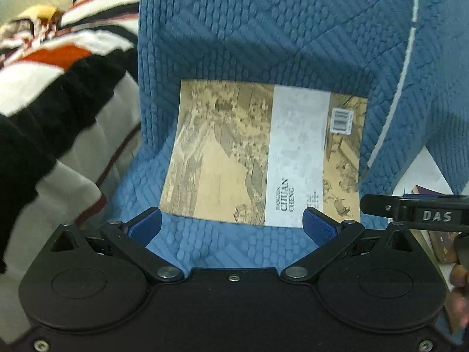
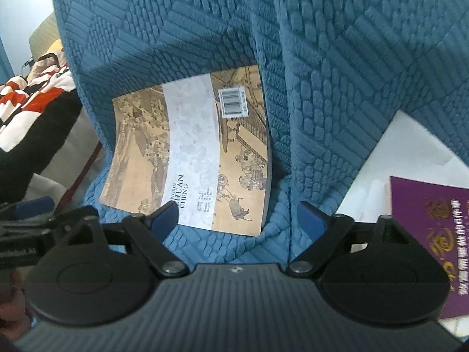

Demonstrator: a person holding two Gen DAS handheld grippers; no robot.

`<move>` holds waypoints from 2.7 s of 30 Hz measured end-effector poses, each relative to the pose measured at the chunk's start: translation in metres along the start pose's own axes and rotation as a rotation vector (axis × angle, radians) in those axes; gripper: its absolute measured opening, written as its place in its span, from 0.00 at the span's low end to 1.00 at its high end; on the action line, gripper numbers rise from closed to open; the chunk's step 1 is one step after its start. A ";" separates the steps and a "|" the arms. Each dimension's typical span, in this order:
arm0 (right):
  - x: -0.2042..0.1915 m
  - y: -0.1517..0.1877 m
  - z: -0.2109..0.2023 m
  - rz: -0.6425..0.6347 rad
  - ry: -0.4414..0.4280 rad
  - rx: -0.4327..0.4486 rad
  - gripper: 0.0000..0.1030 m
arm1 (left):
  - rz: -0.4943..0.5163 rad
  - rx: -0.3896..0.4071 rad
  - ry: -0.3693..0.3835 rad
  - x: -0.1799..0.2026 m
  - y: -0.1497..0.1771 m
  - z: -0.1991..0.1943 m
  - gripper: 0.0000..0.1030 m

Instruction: Organize objects

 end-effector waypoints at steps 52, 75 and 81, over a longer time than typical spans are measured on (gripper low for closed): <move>0.013 -0.017 0.009 0.431 -0.482 -0.035 0.66 | -0.979 -0.310 0.497 -0.067 0.046 0.050 0.85; 0.012 -0.018 0.062 0.212 -0.050 0.043 0.65 | -1.048 -0.331 0.438 -0.083 0.057 0.065 0.47; 0.000 -0.025 0.084 0.118 -0.009 0.056 0.65 | -1.050 -0.328 0.435 -0.086 0.058 0.067 0.45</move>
Point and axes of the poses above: each gripper's, at about its wrist camera, not at the fingertips, and z roughly the way its jaws point, x to its right, y to its underside, the point moved 1 cm from there along z, roughly the way its jaws point, and after that the axes turned 8 degrees about -z, right-handed, at the moved point
